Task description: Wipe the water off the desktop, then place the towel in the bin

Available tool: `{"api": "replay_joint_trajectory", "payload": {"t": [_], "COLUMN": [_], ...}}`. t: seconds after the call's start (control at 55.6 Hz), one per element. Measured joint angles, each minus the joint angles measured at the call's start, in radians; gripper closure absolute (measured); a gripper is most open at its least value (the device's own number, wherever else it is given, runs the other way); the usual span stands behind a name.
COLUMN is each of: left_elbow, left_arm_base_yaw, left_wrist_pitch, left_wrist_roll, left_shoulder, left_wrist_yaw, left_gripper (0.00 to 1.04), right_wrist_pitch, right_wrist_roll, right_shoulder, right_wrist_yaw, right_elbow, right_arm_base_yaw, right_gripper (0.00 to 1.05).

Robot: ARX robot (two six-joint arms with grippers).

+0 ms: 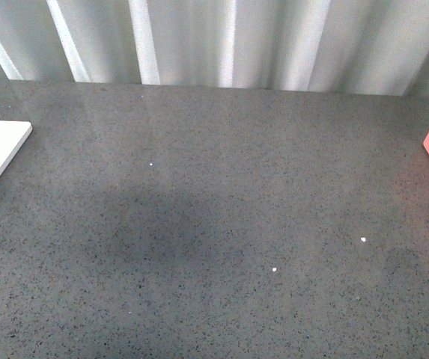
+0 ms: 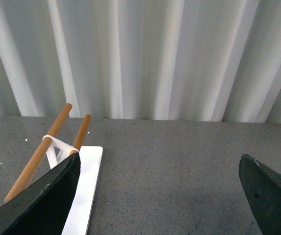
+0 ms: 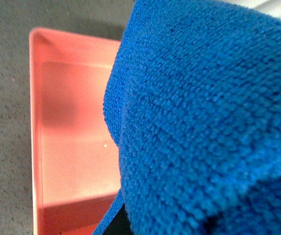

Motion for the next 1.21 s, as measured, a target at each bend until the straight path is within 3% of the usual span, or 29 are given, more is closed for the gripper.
{"api": "replay_joint_trajectory", "payload": {"t": [0.36, 0.935, 1.205], "left_elbow": [0.000, 0.000, 0.000], "left_arm_base_yaw": [0.000, 0.000, 0.000], "left_wrist_pitch": [0.000, 0.000, 0.000], "left_wrist_roll": [0.000, 0.000, 0.000], "left_shoulder": [0.000, 0.000, 0.000], "left_wrist_yaw": [0.000, 0.000, 0.000], "left_gripper": [0.07, 0.07, 0.07], "right_wrist_pitch": [0.002, 0.043, 0.043], "right_wrist_roll": [0.010, 0.023, 0.025], "right_shoulder": [0.082, 0.128, 0.129], "right_wrist_yaw": [-0.098, -0.158, -0.157], "right_elbow": [-0.051, -0.119, -0.119], "right_arm_base_yaw": [-0.130, -0.170, -0.174], "right_gripper": [0.99, 0.99, 0.60]}}
